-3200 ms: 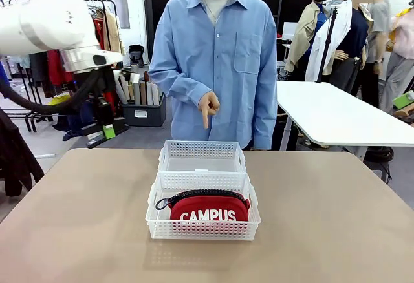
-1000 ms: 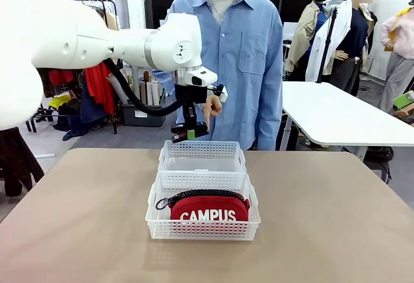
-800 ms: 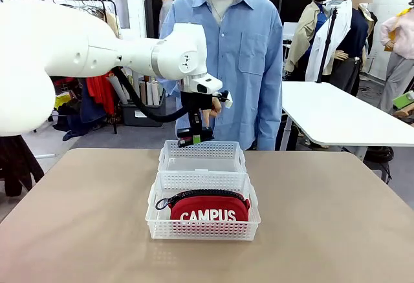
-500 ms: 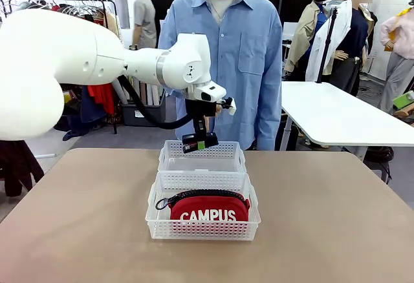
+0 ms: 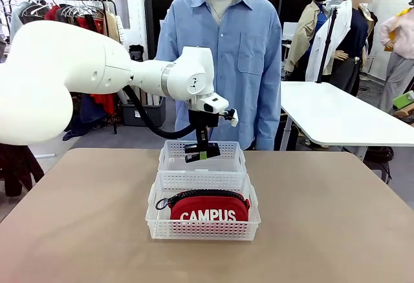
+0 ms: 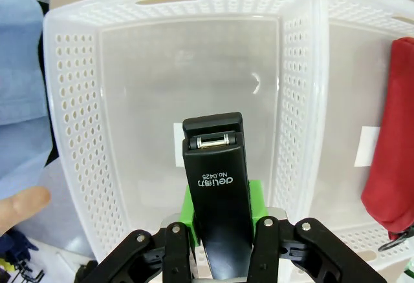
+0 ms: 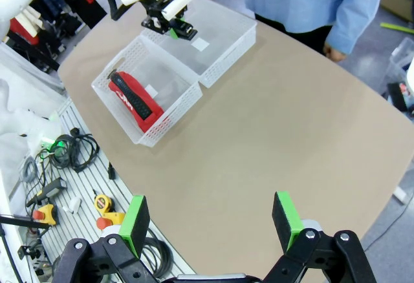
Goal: Distribute items into two baskets.
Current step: Place the picked Stapler into the Organizing basket as instructed by the person.
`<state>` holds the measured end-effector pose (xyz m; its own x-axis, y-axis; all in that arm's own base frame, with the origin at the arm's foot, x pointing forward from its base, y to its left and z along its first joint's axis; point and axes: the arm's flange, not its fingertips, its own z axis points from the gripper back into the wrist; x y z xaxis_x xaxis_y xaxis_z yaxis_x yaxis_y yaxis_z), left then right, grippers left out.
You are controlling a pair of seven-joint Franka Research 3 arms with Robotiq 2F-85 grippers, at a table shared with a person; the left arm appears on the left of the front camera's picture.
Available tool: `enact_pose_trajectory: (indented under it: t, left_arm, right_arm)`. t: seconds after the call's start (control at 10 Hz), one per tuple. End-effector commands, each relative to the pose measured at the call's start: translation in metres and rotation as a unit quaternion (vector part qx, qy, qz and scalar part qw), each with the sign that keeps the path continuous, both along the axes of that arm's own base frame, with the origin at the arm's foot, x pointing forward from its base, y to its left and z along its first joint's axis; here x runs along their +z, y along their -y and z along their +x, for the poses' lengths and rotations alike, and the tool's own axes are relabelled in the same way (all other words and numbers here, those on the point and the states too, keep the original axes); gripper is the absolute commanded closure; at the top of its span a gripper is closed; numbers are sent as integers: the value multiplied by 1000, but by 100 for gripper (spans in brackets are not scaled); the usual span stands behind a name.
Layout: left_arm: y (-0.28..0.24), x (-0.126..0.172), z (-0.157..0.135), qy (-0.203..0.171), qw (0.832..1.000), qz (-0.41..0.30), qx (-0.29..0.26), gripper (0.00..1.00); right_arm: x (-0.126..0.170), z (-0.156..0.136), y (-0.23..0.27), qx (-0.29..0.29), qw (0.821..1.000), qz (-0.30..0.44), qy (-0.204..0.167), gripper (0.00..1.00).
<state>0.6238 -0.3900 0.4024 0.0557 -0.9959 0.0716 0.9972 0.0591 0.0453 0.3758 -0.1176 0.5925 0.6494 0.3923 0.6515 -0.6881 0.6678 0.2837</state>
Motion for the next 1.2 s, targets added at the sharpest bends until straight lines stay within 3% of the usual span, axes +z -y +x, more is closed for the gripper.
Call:
enact_pose_trajectory:
  t: [0.0,0.5,1.1]
  left_arm:
    - [-2,-6,0,10,1000,10,-18,100]
    - [3,-36,-1,-15,999,20,-36,100]
    - [11,-53,14,-38,998,24,-42,100]
  right_arm:
    - [1,0,-1,1,1000,1,1,0]
    - [1,0,-1,1,1000,1,1,0]
    - [1,0,-1,1,1000,1,1,0]
